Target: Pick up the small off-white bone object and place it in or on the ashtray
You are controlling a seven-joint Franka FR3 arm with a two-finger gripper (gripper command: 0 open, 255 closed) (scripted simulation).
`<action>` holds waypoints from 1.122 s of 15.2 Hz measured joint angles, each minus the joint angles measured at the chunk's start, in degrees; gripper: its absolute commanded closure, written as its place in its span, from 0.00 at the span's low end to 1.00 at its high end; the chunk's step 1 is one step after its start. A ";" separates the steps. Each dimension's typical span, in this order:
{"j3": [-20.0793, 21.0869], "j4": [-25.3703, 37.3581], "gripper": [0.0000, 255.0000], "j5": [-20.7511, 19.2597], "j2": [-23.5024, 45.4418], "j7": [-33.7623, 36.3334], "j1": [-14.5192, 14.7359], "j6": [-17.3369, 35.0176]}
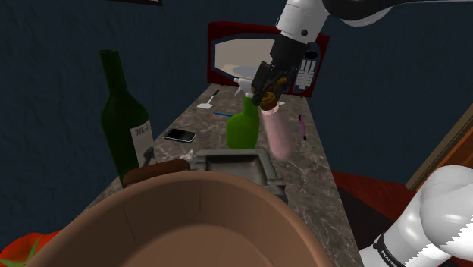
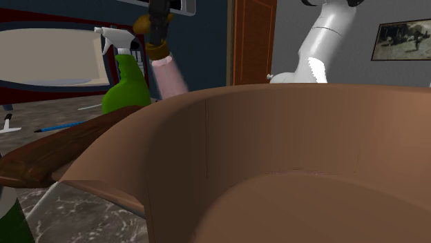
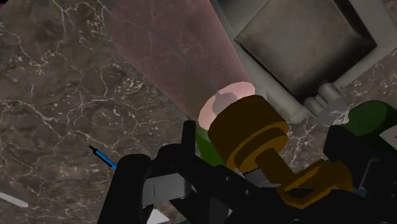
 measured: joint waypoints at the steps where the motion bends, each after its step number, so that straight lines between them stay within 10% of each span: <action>1: 0.96 0.38 0.00 -1.65 1.18 1.28 0.35 1.42; 7: 3.17 7.26 0.00 -10.69 11.70 9.80 4.41 2.05; 11: 5.30 12.58 0.00 -2.97 21.30 16.34 7.11 4.23; 17: 7.87 23.19 0.00 -5.36 33.46 24.01 9.54 6.03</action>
